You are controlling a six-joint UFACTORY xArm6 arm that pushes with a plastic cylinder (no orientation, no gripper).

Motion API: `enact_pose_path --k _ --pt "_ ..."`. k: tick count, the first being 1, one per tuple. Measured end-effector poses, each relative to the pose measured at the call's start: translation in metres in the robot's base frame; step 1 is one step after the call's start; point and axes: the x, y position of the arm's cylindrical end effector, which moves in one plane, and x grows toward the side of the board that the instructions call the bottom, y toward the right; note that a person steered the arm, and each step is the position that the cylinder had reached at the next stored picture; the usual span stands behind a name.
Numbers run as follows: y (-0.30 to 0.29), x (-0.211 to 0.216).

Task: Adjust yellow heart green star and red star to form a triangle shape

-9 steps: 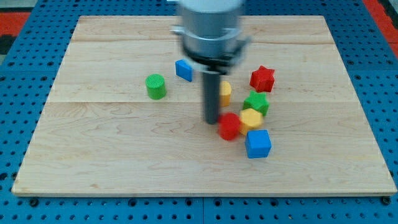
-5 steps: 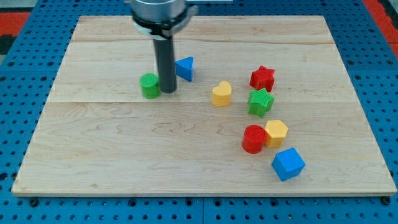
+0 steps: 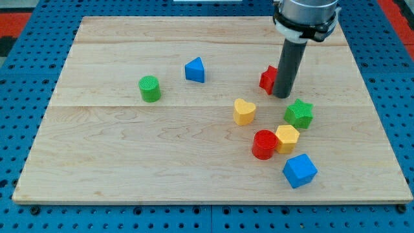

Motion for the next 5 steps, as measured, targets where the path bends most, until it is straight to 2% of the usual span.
enact_pose_path --k 1,2,3,4,5 --pt "0.088 -0.001" --pt "0.088 -0.057" --pt "0.053 -0.059" --pt "0.057 -0.021" --pt "0.041 -0.058"
